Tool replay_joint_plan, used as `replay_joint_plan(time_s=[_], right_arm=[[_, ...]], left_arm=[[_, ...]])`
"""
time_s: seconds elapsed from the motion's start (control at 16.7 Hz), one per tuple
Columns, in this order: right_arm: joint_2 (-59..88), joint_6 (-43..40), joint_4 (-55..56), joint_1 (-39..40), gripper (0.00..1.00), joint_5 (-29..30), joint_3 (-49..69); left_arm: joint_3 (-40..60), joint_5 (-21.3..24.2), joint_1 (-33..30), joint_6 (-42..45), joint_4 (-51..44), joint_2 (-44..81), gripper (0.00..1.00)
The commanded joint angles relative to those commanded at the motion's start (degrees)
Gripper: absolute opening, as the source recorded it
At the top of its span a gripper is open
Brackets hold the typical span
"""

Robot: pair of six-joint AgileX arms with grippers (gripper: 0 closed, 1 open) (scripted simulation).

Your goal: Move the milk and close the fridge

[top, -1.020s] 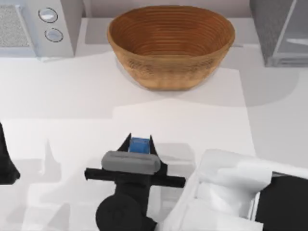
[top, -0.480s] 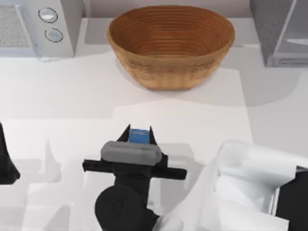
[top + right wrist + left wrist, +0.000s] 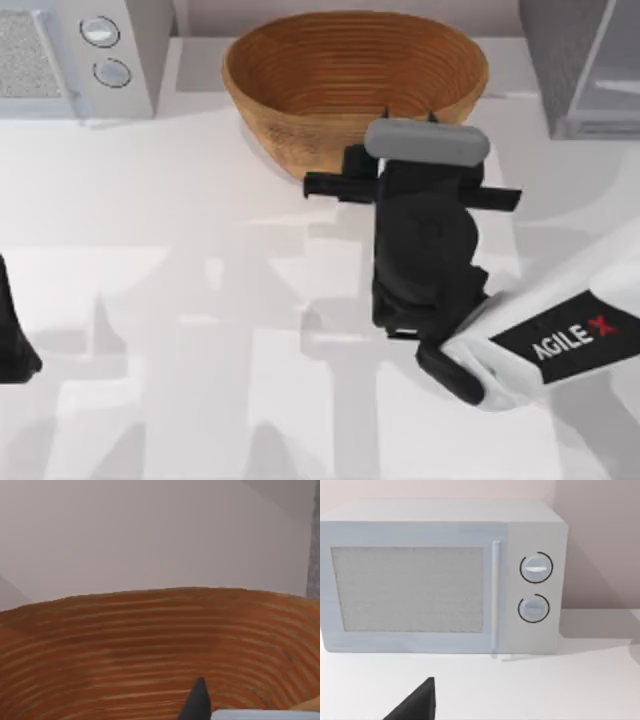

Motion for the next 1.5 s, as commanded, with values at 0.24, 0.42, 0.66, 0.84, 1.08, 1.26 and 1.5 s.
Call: replay_joint_plan(time_s=[0.24, 0.42, 0.66, 0.84, 1.08, 1.26, 1.5], right_arm=[[-12.69, -0.60, -2.09, -17.46, 0.00, -19.95, -9.82], [-21.65, -0.76, -4.21, -30.11, 0.00, -33.93, -17.45], [-30.27, -0.71, -6.85, -42.17, 0.00, -46.69, -25.54], [-32.89, -0.66, -7.83, -45.53, 0.00, -50.06, -28.16], [-32.67, -0.60, -7.73, -45.33, 0.00, -49.91, -27.96], [-30.98, -0.57, -6.83, -45.73, 0.00, -50.31, -25.96], [-22.24, -0.68, -3.27, -48.09, 0.00, -51.85, -15.91]], left_arm=[[0.00, 0.00, 0.00, 0.00, 0.00, 0.00, 1.00], [0.00, 0.00, 0.00, 0.00, 0.00, 0.00, 1.00], [0.00, 0.00, 0.00, 0.00, 0.00, 0.00, 1.00], [0.00, 0.00, 0.00, 0.00, 0.00, 0.00, 1.00], [0.00, 0.00, 0.00, 0.00, 0.00, 0.00, 1.00], [0.00, 0.00, 0.00, 0.00, 0.00, 0.00, 1.00], [0.00, 0.00, 0.00, 0.00, 0.00, 0.00, 1.00]])
